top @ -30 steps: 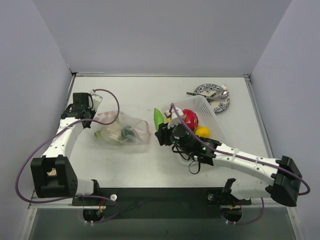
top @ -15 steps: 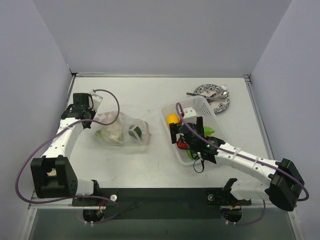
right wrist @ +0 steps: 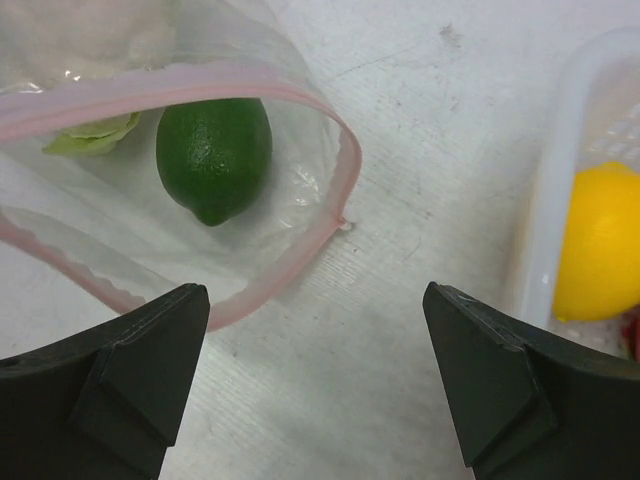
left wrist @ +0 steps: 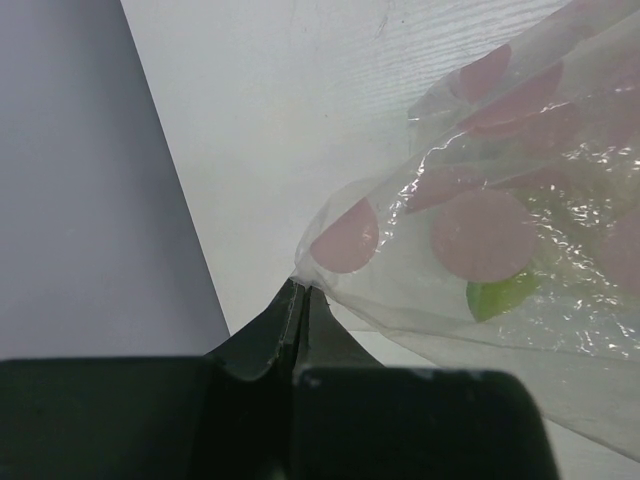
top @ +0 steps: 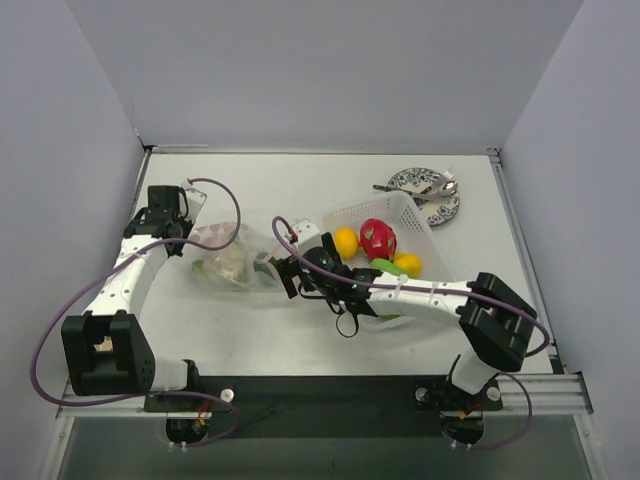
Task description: Open the zip-top bag and remove the fake food
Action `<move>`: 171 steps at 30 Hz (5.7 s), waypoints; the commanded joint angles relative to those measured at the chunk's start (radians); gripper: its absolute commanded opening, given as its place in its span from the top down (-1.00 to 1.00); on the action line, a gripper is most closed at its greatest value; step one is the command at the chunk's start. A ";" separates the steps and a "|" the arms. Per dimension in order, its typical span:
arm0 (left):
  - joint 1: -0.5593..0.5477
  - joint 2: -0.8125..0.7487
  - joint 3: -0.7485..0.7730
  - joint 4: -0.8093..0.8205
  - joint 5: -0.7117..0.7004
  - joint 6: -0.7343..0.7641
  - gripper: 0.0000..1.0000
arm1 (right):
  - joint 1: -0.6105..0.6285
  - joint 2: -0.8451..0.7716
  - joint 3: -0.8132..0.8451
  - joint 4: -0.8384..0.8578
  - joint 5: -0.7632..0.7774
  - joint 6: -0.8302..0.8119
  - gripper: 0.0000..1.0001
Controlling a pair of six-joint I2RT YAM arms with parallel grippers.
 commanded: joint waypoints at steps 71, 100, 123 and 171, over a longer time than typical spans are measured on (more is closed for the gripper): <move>-0.040 -0.035 -0.055 0.052 -0.040 0.016 1.00 | 0.011 0.036 0.038 0.112 -0.268 0.245 -0.37; -0.065 -0.064 -0.027 0.006 -0.032 -0.004 1.00 | 0.003 0.193 0.097 0.310 -0.305 0.291 0.67; -0.078 -0.064 -0.015 -0.016 -0.030 0.006 1.00 | 0.060 0.452 0.352 0.166 0.157 -0.062 -0.95; -0.213 -0.029 0.427 -0.293 0.244 -0.296 1.00 | -0.305 -0.263 -0.033 -0.307 0.122 0.298 -0.43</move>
